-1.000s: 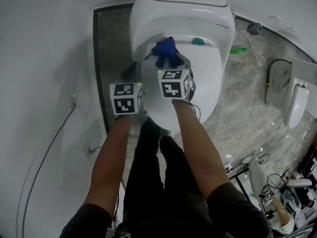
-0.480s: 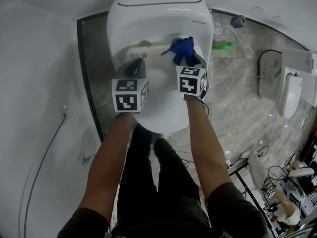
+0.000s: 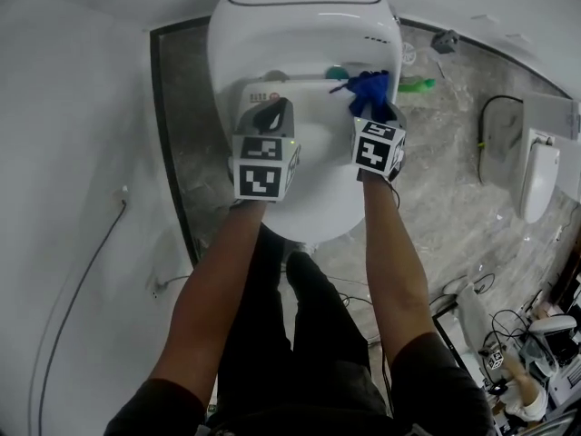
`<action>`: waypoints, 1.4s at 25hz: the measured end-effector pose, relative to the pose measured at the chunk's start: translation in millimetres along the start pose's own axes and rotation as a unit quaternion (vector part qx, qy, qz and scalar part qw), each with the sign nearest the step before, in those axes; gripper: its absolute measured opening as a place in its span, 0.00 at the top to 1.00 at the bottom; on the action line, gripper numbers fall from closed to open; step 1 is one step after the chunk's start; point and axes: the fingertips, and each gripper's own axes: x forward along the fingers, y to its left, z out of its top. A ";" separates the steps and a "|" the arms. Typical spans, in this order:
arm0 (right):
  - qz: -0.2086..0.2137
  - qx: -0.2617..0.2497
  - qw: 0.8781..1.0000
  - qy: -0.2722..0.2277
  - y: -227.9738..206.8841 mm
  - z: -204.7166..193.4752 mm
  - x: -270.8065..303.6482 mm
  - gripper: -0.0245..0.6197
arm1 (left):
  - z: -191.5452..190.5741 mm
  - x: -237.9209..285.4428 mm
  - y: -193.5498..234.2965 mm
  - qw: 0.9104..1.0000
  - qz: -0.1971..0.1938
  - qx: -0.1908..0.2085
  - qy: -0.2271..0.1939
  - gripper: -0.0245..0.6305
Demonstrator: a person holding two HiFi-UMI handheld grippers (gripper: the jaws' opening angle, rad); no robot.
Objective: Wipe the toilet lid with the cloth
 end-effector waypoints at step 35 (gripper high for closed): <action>0.140 -0.024 0.990 -0.012 182.6 -25.3 -72.0 0.85 | -111.7 -55.8 35.1 0.997 0.042 -0.061 0.035 0.94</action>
